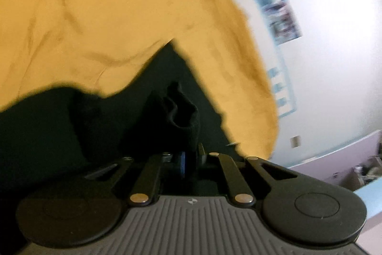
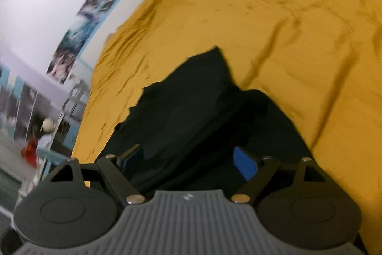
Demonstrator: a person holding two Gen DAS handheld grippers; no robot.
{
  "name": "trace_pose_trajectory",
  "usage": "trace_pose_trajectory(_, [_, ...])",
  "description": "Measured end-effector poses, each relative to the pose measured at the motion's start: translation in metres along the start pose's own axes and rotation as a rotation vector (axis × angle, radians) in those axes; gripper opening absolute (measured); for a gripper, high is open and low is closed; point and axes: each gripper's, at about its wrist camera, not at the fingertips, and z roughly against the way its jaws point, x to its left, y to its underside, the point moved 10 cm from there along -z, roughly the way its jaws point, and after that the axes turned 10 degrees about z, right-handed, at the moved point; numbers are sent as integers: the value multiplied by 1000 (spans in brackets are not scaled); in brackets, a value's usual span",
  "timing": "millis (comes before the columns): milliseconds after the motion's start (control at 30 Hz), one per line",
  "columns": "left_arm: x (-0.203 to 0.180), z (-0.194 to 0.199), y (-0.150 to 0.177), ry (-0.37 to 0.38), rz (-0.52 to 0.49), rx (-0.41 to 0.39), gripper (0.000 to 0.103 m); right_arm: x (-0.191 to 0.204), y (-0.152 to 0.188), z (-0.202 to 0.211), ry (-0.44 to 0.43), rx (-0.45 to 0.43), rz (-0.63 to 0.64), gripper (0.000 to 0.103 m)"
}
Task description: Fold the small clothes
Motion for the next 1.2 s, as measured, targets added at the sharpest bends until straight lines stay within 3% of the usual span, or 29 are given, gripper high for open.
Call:
trace_pose_trajectory(100, [-12,24,-4,24,-55,-36,7,-10,-3,0,32,5,-48,79])
trace_pose_trajectory(267, [33,12,8,-87,-32,38,7,-28,-16,-3,15,-22,-179,77])
trace_pose_trajectory(400, [51,3,14,-106,-4,55,7,-33,-28,-14,-46,-21,-292,61])
trace_pose_trajectory(467, [48,2,13,-112,-16,57,7,-35,-29,-22,-71,0,-334,60])
trace_pose_trajectory(567, [46,2,14,-116,-30,61,7,-47,-30,-34,-35,-4,-381,58])
trace_pose_trajectory(633, [45,2,13,-119,-41,62,7,-55,-32,-40,3,-18,-416,42])
trace_pose_trajectory(667, [44,3,13,-120,-47,58,7,-57,-35,-41,-5,-37,-414,29])
trace_pose_trajectory(700, [42,6,12,-123,-54,47,7,-57,-39,-43,-8,-49,-393,1])
trace_pose_trajectory(800, [31,18,13,-99,-84,9,7,-58,-41,-35,20,-32,-350,0])
trace_pose_trajectory(900, [47,13,19,-203,-119,53,7,-59,-40,-21,63,-39,-282,0])
trace_pose_trajectory(1000, [54,15,19,-220,-102,89,9,-79,-29,-30,132,11,-263,0])
trace_pose_trajectory(1067, [45,26,16,-237,-116,97,14,-88,-26,-31,117,28,-287,3])
trace_pose_trajectory(1133, [32,43,15,-260,-179,82,14,-88,-28,-20,107,33,-281,19])
trace_pose_trajectory(1200, [17,57,12,-252,-258,54,14,-80,-37,-1,114,-9,-221,45])
